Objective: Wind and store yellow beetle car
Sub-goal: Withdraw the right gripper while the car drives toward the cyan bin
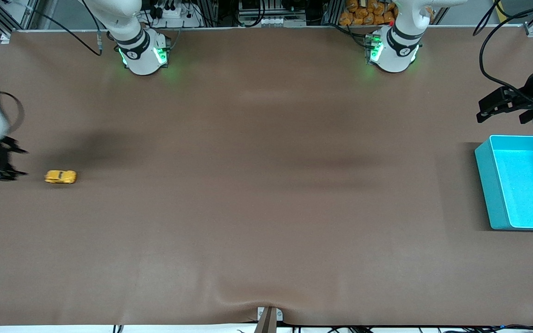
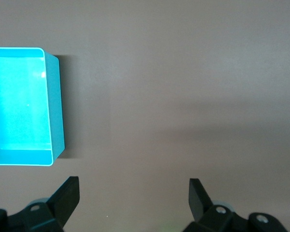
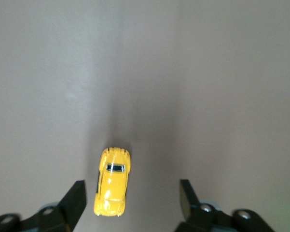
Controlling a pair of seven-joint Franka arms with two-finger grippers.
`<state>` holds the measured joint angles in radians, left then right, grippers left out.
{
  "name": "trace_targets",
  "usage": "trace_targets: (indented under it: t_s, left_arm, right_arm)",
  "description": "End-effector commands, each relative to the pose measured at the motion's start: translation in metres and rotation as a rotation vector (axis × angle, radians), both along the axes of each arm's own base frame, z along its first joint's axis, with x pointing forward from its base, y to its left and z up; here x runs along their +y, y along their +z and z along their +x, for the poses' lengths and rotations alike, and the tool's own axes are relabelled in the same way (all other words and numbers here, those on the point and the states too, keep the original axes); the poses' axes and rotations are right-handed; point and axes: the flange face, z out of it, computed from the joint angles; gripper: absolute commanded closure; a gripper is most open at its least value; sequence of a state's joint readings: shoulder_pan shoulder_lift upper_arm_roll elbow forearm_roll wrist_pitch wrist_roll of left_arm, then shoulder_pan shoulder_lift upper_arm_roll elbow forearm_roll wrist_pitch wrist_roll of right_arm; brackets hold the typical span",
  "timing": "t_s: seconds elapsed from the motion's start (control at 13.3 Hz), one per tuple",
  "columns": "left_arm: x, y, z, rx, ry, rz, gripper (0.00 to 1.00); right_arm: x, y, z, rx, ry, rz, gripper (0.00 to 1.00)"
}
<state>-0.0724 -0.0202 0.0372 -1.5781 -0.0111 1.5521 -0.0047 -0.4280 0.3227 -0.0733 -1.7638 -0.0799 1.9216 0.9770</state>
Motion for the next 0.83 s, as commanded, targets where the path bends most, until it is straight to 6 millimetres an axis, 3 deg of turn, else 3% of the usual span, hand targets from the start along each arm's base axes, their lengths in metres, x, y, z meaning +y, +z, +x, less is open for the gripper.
trace_targets:
  t_s: [0.0,0.23,0.45,0.6,0.75]
  left_arm:
    - [0.002,0.003,0.002,-0.006,-0.002,0.011,0.0]
    - [0.003,0.003,0.002,-0.006,0.0,0.011,0.0]
    - [0.002,0.003,0.002,-0.006,-0.002,0.011,0.0]
    - [0.002,0.003,0.002,-0.006,-0.002,0.011,0.0]
    - [0.003,0.003,0.002,-0.006,0.0,0.011,0.0]
  right_arm:
    - [0.014,0.084,0.021,0.022,0.034,0.026,0.0]
    - [0.07,0.132,0.049,-0.045,0.183,0.018,0.0]
    - [0.13,0.17,0.052,-0.057,0.434,0.037,0.0]
    - [0.151,0.175,0.054,-0.053,0.625,0.071,0.0]
    - [0.158,0.18,0.053,-0.046,0.801,0.121,0.0]
